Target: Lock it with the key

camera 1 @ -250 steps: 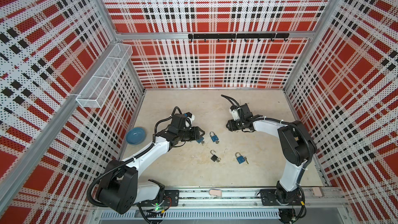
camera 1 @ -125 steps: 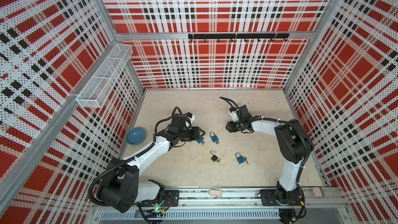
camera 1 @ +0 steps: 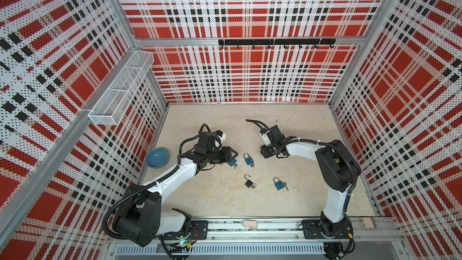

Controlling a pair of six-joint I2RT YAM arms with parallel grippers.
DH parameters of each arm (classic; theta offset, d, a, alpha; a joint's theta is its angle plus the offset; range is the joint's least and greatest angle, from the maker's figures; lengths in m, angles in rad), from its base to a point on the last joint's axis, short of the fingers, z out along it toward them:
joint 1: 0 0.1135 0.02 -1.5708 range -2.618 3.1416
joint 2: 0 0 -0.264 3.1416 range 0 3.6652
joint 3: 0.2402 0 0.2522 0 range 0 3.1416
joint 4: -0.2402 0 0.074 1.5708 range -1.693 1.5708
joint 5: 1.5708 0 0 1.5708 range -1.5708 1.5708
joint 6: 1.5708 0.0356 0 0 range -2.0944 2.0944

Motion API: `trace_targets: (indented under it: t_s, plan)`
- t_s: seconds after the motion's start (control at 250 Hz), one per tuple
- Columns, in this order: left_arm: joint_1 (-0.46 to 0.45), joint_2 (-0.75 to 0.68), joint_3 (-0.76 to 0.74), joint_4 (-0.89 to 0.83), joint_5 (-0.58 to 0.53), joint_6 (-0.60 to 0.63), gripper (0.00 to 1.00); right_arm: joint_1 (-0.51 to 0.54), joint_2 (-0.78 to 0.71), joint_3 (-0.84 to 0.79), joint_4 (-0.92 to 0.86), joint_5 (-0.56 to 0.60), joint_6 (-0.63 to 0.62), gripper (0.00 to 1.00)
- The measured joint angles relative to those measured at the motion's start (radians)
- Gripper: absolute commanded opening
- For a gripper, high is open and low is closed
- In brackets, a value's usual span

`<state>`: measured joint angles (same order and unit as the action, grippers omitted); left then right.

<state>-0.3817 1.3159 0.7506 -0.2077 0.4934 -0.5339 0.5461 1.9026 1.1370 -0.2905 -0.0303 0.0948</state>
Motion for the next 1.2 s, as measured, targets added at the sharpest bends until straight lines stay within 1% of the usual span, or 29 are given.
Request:
trace_targets:
  t_s: [0.344,0.724,1.2]
  plan:
    - [0.003,0.0,-0.006,0.007,0.002,0.0,0.51,0.015,0.01,0.055,-0.066,0.079,-0.041,0.39]
    - [0.012,-0.001,-0.011,0.007,0.005,0.0,0.51,0.038,0.032,0.074,-0.106,0.121,-0.063,0.39]
    - [0.015,-0.022,-0.017,0.009,0.005,0.0,0.51,0.051,0.048,0.106,-0.141,0.149,-0.078,0.22]
